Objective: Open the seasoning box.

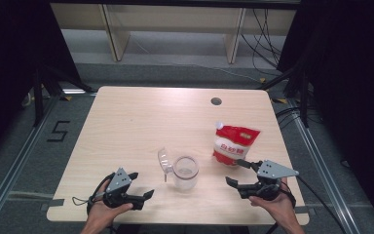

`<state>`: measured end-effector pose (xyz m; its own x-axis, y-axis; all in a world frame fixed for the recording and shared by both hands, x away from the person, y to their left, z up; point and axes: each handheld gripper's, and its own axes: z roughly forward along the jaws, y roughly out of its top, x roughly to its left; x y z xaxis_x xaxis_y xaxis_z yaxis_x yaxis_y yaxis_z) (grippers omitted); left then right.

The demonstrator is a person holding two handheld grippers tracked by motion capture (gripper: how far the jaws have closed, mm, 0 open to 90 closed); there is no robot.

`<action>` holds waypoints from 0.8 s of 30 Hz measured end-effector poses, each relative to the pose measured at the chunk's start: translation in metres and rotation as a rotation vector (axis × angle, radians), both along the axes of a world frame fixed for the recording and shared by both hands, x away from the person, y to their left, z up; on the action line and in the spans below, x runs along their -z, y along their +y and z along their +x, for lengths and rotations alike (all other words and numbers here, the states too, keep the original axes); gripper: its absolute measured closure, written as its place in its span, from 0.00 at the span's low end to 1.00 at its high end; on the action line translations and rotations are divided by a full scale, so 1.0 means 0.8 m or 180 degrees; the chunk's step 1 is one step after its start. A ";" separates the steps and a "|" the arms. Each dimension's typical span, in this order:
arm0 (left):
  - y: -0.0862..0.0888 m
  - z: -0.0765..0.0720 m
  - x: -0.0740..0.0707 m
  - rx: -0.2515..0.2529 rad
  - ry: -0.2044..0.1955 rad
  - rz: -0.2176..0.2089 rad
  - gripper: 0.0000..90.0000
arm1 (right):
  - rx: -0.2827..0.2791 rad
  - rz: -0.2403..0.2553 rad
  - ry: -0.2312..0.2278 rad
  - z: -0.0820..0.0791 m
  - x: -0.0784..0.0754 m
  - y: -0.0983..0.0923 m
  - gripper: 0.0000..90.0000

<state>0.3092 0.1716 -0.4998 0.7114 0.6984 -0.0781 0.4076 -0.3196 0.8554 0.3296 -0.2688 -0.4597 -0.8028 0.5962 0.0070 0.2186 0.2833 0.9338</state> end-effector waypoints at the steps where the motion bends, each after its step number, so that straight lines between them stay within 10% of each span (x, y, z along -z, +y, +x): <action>1: 0.000 0.000 0.000 0.0000 0.0000 0.0000 0.17 | 0.0000 0.0000 0.0000 0.000 0.000 0.000 0.27; 24: -0.002 0.000 0.000 0.0015 0.0002 0.0022 0.17 | 0.0579 0.0096 0.0173 0.017 0.017 -0.048 0.20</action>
<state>0.3093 0.1698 -0.5000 0.7148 0.6955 -0.0738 0.4067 -0.3275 0.8528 0.3435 -0.3075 -0.4731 -0.6797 0.7303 0.0676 0.3141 0.2067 0.9266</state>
